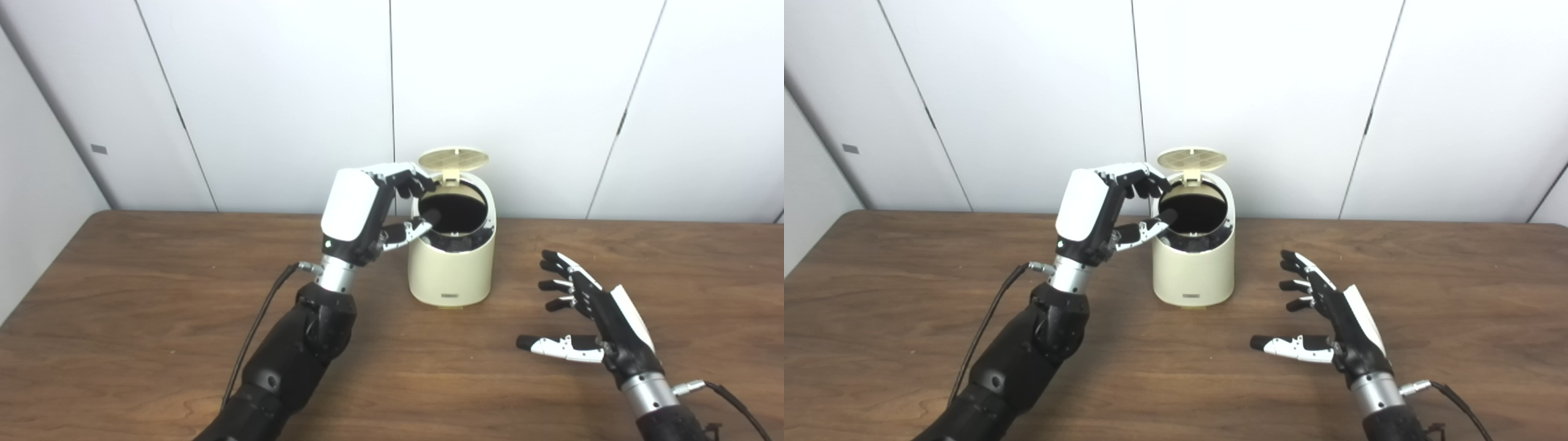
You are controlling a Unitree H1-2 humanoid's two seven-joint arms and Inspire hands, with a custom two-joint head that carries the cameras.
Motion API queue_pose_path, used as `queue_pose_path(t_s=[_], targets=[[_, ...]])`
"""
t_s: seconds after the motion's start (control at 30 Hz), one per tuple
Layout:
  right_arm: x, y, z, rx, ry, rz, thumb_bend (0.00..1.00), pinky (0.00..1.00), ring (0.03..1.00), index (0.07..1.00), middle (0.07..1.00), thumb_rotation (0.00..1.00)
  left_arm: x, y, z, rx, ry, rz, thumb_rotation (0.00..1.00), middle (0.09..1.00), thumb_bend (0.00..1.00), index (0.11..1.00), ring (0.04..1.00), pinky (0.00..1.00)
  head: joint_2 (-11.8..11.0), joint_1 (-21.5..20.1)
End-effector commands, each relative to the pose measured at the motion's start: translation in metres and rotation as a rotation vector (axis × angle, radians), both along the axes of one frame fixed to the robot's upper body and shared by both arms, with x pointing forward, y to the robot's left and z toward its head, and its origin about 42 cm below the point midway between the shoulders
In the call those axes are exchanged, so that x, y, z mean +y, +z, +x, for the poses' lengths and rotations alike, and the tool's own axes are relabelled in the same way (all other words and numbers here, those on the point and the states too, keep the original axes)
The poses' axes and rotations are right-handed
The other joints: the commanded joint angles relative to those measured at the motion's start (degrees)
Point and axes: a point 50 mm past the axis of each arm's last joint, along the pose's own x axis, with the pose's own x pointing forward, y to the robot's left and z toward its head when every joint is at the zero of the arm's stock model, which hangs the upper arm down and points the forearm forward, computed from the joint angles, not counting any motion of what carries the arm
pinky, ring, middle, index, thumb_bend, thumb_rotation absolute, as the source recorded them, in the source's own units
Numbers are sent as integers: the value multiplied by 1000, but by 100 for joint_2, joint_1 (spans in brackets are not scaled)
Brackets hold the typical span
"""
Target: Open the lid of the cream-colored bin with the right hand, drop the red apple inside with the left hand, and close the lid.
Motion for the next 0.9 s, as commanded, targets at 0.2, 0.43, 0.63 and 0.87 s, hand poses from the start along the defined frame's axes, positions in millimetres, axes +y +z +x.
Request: queue_pose_path(t_s=[0.2,0.43,0.63,0.87], targets=[[-1,17,5,-73,10,2,725,616,766,881,872,200,29,40,8,-154,31,-88,0,459,520,510,403,325,5,33],[-3,17,5,-82,8,-8,727,631,767,877,867,211,56,42,0,35,-31,-275,0,495,518,496,506,378,5,41],[-5,22,8,-90,7,-5,726,664,779,882,869,199,89,36,-18,413,-149,-427,183,733,648,724,659,531,4,-20],[-6,26,13,-103,15,8,721,652,774,883,875,201,119,17,-35,579,-138,-452,209,732,697,780,660,526,5,-20]])
